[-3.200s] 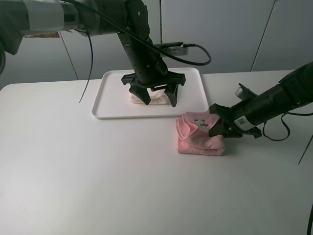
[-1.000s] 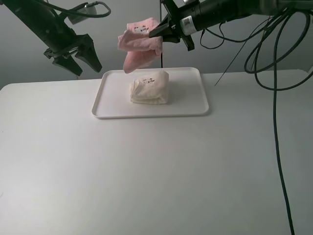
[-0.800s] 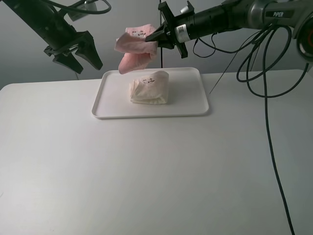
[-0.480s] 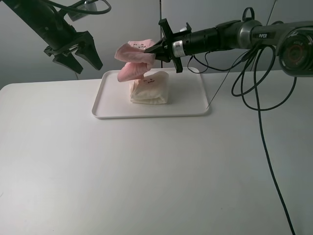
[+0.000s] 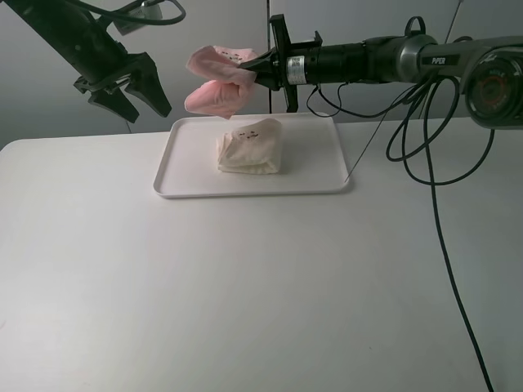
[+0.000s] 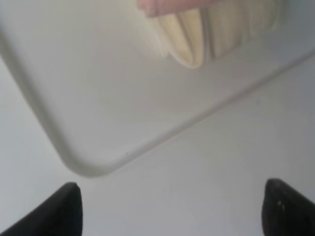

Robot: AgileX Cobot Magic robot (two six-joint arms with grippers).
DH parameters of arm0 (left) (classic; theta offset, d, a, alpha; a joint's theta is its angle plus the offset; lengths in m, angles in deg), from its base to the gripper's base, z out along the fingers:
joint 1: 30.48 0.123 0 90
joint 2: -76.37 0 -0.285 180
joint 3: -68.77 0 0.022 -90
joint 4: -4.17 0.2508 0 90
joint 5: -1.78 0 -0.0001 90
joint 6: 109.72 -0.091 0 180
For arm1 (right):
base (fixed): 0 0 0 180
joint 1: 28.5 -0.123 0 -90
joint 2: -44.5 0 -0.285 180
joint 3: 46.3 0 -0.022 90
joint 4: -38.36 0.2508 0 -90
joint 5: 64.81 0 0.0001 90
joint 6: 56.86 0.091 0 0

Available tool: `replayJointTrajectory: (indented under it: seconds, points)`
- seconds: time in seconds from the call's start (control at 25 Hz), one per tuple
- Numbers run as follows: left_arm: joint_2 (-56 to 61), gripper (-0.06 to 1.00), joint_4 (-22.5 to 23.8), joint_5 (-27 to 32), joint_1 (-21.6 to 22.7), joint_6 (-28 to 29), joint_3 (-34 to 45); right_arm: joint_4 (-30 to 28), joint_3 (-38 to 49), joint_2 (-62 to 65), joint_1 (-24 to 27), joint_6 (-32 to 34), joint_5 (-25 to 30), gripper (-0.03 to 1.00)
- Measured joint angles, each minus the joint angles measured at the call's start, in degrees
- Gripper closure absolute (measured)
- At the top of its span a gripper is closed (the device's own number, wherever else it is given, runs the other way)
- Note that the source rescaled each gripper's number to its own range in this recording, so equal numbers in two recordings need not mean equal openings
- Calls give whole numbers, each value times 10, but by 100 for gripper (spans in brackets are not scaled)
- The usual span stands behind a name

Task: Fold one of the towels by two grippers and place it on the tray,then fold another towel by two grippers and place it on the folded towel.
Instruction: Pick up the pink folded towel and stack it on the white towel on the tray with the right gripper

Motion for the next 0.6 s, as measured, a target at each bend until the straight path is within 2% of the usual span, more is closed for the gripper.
replayJointTrajectory:
  seconds: [0.2, 0.32, 0.48, 0.6]
  points:
    - [0, -1, 0, 0, 0, -1, 0, -169, 0, 0, 0, 41, 9, 87]
    - [0, -1, 0, 0, 0, -1, 0, -243, 0, 0, 0, 66, 19, 87]
    - [0, -1, -4, 0, 0, -1, 0, -302, 0, 0, 0, 77, 14, 87]
    - [0, -1, -12, 0, 0, -1, 0, -311, 0, 0, 0, 80, 3, 87]
